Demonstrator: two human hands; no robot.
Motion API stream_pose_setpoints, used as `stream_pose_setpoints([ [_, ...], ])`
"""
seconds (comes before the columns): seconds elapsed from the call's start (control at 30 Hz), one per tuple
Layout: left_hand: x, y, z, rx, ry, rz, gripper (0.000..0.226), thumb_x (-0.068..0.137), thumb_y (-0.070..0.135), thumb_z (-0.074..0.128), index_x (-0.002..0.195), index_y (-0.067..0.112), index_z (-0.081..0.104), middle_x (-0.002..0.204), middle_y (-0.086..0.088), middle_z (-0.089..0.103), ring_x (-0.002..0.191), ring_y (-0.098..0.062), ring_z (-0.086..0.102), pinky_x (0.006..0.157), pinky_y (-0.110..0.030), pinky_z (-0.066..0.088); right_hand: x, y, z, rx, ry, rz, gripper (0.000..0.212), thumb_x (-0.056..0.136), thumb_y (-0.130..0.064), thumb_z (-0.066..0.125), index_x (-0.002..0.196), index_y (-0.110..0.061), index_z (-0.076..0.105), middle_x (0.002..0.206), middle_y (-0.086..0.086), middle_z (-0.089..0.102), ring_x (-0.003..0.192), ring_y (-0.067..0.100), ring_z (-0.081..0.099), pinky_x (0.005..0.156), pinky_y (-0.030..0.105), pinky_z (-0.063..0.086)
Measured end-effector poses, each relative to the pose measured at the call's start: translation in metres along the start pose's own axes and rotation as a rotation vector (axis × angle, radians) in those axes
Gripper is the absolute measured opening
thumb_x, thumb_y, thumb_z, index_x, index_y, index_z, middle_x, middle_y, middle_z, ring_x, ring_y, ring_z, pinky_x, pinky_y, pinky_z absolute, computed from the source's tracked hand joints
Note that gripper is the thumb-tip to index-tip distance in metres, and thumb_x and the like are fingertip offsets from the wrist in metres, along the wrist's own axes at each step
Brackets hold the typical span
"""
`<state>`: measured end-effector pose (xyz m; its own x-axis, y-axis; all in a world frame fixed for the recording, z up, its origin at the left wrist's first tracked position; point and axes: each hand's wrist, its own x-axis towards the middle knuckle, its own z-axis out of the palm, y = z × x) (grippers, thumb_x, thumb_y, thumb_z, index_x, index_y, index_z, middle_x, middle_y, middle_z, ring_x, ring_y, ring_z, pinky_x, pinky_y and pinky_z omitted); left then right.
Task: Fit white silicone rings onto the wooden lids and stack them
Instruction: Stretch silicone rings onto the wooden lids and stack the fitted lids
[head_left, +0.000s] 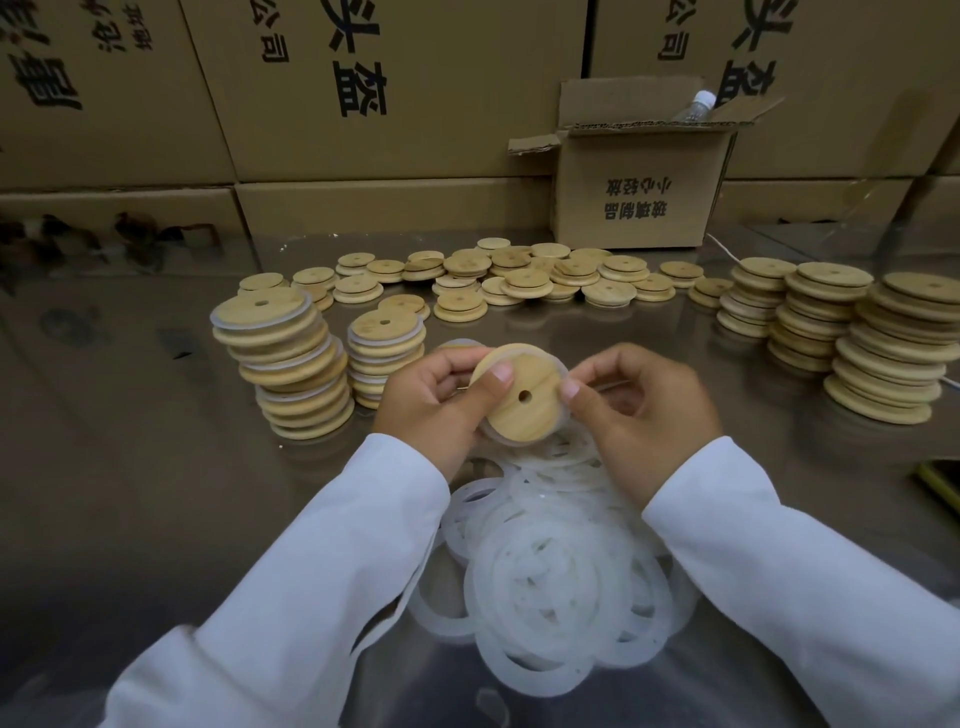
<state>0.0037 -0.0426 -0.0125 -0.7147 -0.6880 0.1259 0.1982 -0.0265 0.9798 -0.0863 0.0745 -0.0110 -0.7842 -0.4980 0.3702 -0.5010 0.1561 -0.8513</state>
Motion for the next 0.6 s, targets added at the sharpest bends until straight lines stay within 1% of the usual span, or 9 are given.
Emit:
stream_pose_setpoints([
  [0.13, 0.001, 0.000, -0.001, 0.001, -0.012, 0.030, 0.011, 0.082, 0.008, 0.064, 0.091, 0.013, 0.068, 0.095, -0.017, 0.070, 0.094, -0.035, 0.066, 0.087, -0.057, 0.050, 0.002, -0.002, -0.004, -0.012, -0.004, 0.056, 0.020, 0.081, -0.017, 0.067, 0.065, -0.027, 0.060, 0.074, -0.009, 0.065, 0.078, 0.013, 0.062, 0.073, 0.029, 0.049],
  [0.27, 0.003, 0.000, -0.002, -0.001, -0.010, 0.082, 0.011, 0.081, 0.009, 0.064, 0.086, 0.018, 0.069, 0.088, -0.010, 0.072, 0.090, -0.031, 0.067, 0.088, -0.053, 0.051, 0.004, -0.008, -0.010, 0.038, -0.068, 0.094, 0.019, 0.081, -0.018, 0.067, 0.065, -0.026, 0.063, 0.074, -0.006, 0.066, 0.077, 0.014, 0.062, 0.067, 0.022, 0.048],
  [0.4, 0.005, -0.002, -0.003, -0.053, 0.019, 0.100, 0.014, 0.081, 0.010, 0.063, 0.082, 0.021, 0.070, 0.085, -0.007, 0.072, 0.090, -0.030, 0.067, 0.087, -0.048, 0.052, 0.003, -0.013, -0.012, 0.049, -0.117, 0.091, 0.017, 0.082, -0.019, 0.067, 0.066, -0.025, 0.064, 0.074, -0.005, 0.067, 0.076, 0.014, 0.063, 0.068, 0.023, 0.049],
  [0.53, 0.006, -0.005, -0.003, -0.104, -0.006, 0.077, 0.010, 0.078, 0.013, 0.063, 0.084, 0.019, 0.068, 0.078, 0.000, 0.073, 0.079, -0.016, 0.069, 0.074, -0.034, 0.056, 0.000, -0.015, -0.011, 0.112, -0.137, 0.079, 0.017, 0.082, -0.014, 0.066, 0.067, -0.022, 0.064, 0.072, -0.003, 0.068, 0.072, 0.013, 0.062, 0.068, 0.022, 0.048],
  [0.6, 0.005, -0.006, -0.002, -0.085, -0.029, 0.077, 0.012, 0.074, 0.018, 0.065, 0.085, 0.019, 0.068, 0.080, 0.000, 0.073, 0.080, -0.016, 0.069, 0.071, -0.034, 0.057, -0.002, -0.015, -0.012, 0.202, -0.137, 0.089, 0.016, 0.082, -0.010, 0.065, 0.068, -0.018, 0.065, 0.071, 0.000, 0.068, 0.067, 0.011, 0.063, 0.065, 0.018, 0.050],
])
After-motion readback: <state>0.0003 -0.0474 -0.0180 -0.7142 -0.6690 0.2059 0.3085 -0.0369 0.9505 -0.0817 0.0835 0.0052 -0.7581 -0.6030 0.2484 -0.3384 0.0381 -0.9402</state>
